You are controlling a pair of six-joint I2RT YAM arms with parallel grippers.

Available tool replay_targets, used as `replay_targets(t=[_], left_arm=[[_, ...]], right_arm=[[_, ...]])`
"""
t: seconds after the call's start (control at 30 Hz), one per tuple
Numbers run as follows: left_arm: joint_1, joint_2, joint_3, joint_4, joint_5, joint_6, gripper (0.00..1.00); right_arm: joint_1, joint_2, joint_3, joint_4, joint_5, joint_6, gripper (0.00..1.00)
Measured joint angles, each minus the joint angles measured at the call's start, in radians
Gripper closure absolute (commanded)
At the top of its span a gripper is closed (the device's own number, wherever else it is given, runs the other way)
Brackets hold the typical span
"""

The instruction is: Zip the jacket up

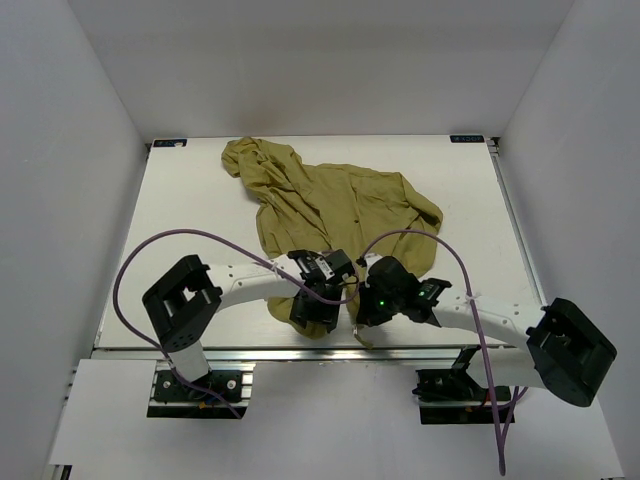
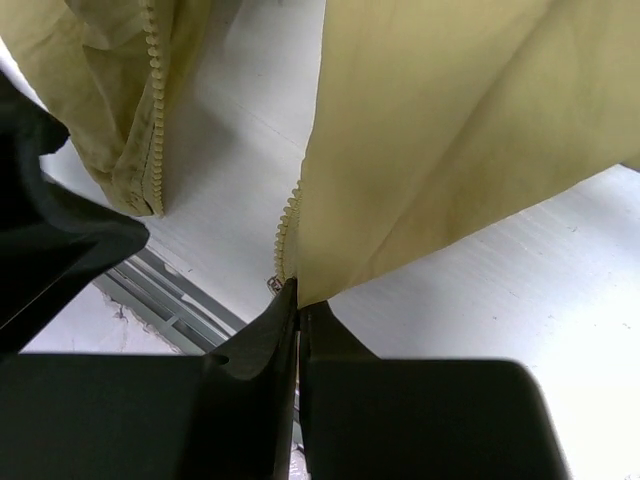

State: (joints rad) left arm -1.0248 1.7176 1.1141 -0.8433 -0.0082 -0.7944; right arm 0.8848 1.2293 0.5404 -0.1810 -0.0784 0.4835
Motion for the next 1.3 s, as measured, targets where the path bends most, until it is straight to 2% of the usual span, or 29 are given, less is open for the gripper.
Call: replay_targets(t=[0.23,0.5,0.77,0.83,0.87,0.9,1.0,1.3], left_arm=[[-0.013,0.062,0.021,-0.048,-0.05,-0.043,0.34],[-0.022,0.059,0.02,-0.05,-0.063,-0.059,0.37],[-0.022,0.085,0.02,-0.041,-0.057,-0.043,0.61],[-0.023,0.085,0.02,-0.037,-0.053,-0.037,0.63],[-0.023,0.085,0.02,-0.035,-0.05,-0.034,0.68],[-0.023,0.086,0.02,-0.032,-0.047,-0.032,0.8],[-0.023,0.087,0.021,-0.025,-0.035,-0.023,1.0],[-0.023,0.055,0.023,-0.01,-0.077,0.008,1.0]], right_arm=[[0.0,-0.013,-0.006,0.001,0.005,0.007,1.0],[0.0,-0.013,-0.015,-0.001,0.005,0.008,1.0],[0.0,-0.013,-0.015,-0.001,0.017,0.012,1.0],[0.0,-0.013,-0.015,-0.001,0.02,0.012,1.0],[0.0,-0.013,-0.015,-0.001,0.022,0.013,1.0],[0.0,-0.013,-0.015,-0.001,0.023,0.013,1.0],[0.0,-0.022,-0.015,-0.003,0.027,0.012,1.0],[-0.025,-0.097,-0.015,0.012,0.005,0.002,1.0]])
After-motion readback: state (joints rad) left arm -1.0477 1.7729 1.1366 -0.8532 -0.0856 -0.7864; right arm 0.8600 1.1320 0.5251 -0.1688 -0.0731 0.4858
